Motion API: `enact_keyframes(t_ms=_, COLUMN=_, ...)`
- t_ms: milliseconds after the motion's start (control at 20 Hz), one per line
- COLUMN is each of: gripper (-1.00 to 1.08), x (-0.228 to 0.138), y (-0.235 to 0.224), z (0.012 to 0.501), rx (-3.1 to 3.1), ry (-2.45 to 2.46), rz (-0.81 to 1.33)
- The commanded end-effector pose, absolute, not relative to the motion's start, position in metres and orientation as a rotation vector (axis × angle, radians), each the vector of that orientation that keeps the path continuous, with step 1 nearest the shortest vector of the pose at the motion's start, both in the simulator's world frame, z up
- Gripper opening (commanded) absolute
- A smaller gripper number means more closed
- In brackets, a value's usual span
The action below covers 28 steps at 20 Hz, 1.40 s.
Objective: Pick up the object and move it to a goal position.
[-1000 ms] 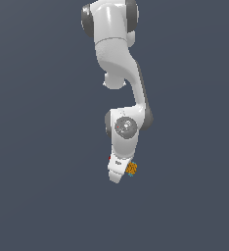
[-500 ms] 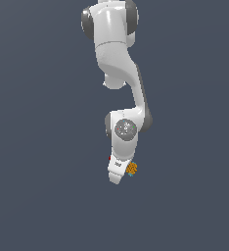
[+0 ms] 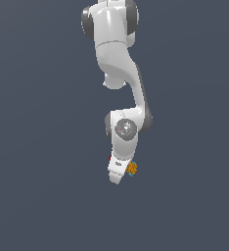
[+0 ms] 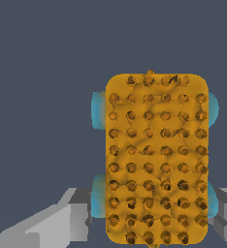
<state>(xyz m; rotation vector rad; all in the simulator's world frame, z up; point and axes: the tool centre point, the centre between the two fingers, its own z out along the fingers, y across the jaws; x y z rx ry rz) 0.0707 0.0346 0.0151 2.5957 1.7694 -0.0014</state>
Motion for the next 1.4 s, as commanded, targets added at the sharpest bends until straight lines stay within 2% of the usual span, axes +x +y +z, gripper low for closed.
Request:
enact_keyframes(t_ms=0, gripper=-1.00, x=0.068, y=0.038, z=0.015, rx=2.595, ry=1.771, rz=-0.001)
enact_keyframes(t_ms=400, gripper=-1.00, x=0.046, y=0.064, z=0.016, rx=2.595, ry=1.771, rz=-0.001)
enact_keyframes(t_ms=1000, gripper=-1.00, x=-0.014, y=0.139, z=0.019, rx=2.595, ry=1.771, rz=0.000)
enact_keyframes(t_ms=1350, gripper=-1.00, x=-0.030, y=0.161, z=0.020, rx=2.595, ry=1.771, rz=0.000)
